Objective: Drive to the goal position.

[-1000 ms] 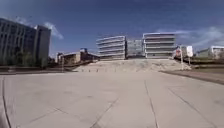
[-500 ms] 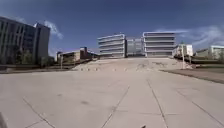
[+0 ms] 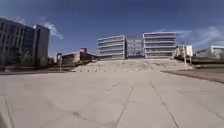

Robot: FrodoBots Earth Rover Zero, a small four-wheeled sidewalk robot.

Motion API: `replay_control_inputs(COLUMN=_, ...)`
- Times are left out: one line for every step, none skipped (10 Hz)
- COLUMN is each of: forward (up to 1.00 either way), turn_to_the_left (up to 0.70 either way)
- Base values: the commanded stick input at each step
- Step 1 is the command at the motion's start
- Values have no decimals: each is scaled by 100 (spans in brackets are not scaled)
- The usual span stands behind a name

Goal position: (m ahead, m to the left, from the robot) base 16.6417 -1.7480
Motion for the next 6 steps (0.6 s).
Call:
replay_control_inputs(forward=66, turn_to_the_left=-1)
replay_control_inputs(forward=66, turn_to_the_left=-1)
replay_control_inputs(forward=66, turn_to_the_left=-1)
replay_control_inputs(forward=66, turn_to_the_left=-1)
replay_control_inputs(forward=58, turn_to_the_left=-1)
replay_control_inputs(forward=56, turn_to_the_left=-1)
